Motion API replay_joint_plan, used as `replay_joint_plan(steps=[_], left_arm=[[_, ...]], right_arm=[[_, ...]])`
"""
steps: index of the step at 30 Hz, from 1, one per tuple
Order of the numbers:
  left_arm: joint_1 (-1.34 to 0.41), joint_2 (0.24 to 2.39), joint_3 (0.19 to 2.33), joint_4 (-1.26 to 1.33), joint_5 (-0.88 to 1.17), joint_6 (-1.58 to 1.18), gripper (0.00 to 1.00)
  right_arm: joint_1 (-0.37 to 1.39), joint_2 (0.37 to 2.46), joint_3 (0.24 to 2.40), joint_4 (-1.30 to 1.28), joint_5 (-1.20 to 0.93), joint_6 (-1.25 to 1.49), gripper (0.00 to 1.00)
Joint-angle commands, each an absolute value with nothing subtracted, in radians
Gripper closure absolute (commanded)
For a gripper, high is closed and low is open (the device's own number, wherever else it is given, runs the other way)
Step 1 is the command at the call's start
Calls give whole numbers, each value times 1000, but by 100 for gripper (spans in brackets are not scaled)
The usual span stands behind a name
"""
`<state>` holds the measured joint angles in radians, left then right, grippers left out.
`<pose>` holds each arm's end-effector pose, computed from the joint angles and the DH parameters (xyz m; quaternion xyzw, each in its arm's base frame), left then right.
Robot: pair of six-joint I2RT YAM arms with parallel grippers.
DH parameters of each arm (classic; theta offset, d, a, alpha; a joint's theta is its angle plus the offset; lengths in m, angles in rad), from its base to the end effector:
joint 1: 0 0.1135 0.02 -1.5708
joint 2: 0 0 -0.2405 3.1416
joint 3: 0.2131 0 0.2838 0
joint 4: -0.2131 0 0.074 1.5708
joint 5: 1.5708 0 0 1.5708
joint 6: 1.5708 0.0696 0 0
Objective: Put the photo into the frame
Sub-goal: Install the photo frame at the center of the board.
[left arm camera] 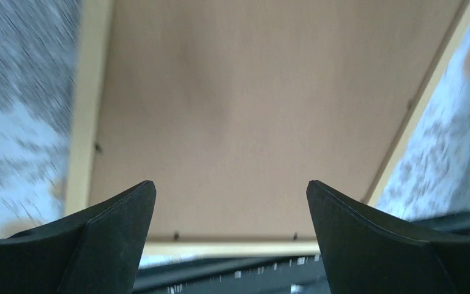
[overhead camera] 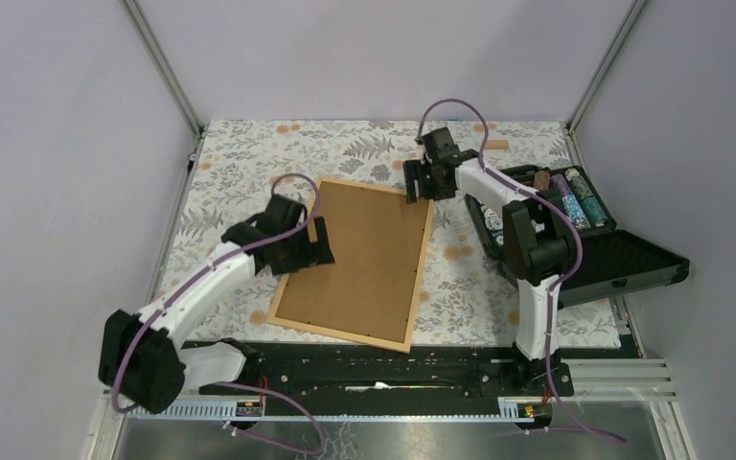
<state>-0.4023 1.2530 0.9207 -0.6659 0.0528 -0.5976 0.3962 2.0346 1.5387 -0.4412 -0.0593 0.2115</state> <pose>0.2786 -0.1226 0.1876 -0.0861 0.9551 -0.1576 0.2356 0.4459 0.1910 0.1338 -0.0968 0.9449 0.1201 0.2887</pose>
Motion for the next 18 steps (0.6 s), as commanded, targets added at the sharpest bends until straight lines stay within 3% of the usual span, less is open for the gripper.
replay_joint_plan(steps=[1,7,13,18], left_arm=[[-563,1104,834,-792,-24,-809,1],[-730,1027,719,-819,28,-1071,1],[-866,1083,632,-566,138,-1260,8],[-966,1223,631,-407,159,-1341,6]], right_arm=[[391,2143,1752,-421,-28,13,19],[390,2258,1911,-515,-98,-114,20],[382,2412,2143,-650,-161,-60,21],[383,2461,2157,-668,-139,-17,24]])
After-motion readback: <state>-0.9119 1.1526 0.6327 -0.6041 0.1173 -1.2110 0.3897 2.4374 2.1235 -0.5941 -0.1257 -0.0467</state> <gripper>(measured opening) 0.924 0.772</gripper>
